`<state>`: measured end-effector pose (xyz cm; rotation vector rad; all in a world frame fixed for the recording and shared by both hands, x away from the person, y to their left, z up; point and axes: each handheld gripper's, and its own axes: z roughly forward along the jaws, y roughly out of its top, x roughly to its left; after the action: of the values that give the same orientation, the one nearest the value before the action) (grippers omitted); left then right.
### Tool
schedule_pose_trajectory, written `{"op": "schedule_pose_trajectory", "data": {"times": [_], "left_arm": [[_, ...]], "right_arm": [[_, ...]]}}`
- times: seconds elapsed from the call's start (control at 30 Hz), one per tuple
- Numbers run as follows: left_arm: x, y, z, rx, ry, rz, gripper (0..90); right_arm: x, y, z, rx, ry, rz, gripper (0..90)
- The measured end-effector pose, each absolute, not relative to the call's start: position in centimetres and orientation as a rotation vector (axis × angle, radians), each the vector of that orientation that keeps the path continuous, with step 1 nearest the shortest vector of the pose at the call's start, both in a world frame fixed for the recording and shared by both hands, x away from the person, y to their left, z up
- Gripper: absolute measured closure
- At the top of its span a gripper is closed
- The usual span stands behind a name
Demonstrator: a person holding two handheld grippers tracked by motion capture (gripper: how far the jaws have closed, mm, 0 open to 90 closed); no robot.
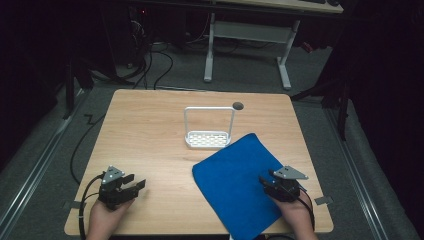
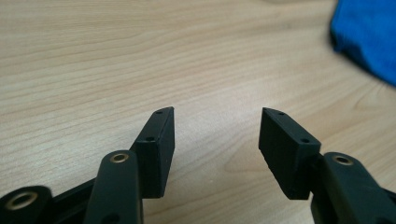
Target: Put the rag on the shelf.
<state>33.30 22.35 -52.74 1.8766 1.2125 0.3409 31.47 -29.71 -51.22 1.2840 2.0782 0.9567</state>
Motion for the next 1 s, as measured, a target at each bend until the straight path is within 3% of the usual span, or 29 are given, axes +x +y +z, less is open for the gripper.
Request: {"op": "schedule_pose_trajectory", "data": {"times": [0.43,0.63,0.7,0.77,0.83,1.0], "left_arm": [[33.4,21.7,-52.7,1.890,1.199,0.368,45.5],[33.4,21.6,-52.9,1.903,1.202,0.370,45.1],[33.4,21.6,-52.8,1.891,1.202,0.372,44.8],[33.4,21.7,-52.8,1.889,1.201,0.369,44.5],[33.4,21.8,-52.7,1.889,1.200,0.374,44.5],[33.4,21.9,-52.7,1.888,1.198,0.368,44.5]], "right_arm": [[31.6,-29.3,-51.5,1.240,2.110,0.998,51.4],[31.0,-27.8,-51.5,1.171,2.177,1.036,63.6],[30.9,-26.6,-51.4,1.143,2.247,1.083,75.6],[30.8,-26.2,-51.3,1.121,2.271,1.087,78.8],[30.5,-24.6,-51.3,1.045,2.317,1.058,87.7],[30.3,-22.8,-51.8,0.980,2.431,1.025,90.0]]}}
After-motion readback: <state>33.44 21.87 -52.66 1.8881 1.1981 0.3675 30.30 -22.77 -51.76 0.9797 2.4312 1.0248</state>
